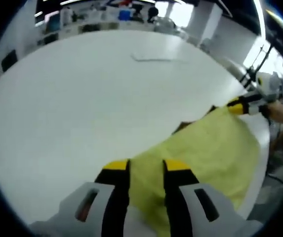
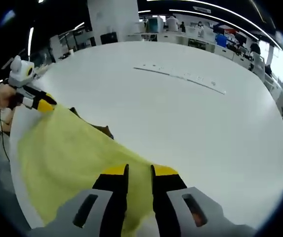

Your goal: Fold the garment on the visible template until the final outline fits inside the template.

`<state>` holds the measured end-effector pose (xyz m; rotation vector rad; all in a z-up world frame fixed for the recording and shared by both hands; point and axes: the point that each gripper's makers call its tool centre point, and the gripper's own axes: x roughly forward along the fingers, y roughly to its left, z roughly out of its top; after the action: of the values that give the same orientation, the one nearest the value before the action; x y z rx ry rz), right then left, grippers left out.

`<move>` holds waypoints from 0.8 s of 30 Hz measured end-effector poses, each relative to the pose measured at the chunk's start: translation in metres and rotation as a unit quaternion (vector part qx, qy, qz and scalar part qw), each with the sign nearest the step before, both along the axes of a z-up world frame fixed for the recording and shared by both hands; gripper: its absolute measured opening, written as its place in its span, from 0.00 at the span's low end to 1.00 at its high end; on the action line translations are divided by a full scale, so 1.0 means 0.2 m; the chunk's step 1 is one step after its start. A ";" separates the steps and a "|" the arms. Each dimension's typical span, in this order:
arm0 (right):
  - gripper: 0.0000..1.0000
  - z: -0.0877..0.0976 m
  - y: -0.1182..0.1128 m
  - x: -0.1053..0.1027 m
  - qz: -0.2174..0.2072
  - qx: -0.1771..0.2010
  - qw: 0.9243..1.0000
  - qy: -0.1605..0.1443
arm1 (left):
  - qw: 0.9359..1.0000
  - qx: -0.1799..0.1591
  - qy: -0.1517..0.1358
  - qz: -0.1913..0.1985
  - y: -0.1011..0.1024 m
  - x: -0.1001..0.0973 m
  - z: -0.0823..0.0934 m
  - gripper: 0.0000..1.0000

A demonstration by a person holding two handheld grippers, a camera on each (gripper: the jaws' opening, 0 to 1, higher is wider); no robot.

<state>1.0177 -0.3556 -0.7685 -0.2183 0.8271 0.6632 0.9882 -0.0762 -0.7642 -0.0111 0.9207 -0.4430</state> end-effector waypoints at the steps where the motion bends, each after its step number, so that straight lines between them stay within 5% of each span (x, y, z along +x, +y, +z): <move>1: 0.20 0.01 0.00 0.00 0.001 -0.001 1.000 -0.002 | 1.000 0.000 -0.001 -0.001 0.00 0.00 0.02 0.23; 24: 0.26 0.25 -0.17 -0.26 -0.024 0.012 0.999 -0.029 | 1.000 -0.006 -0.019 0.012 0.11 -0.27 0.23 0.34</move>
<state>0.9649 -0.3896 -0.7180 -0.1942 0.7666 0.6181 0.9352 -0.0549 -0.7182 -0.0254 0.8790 -0.4245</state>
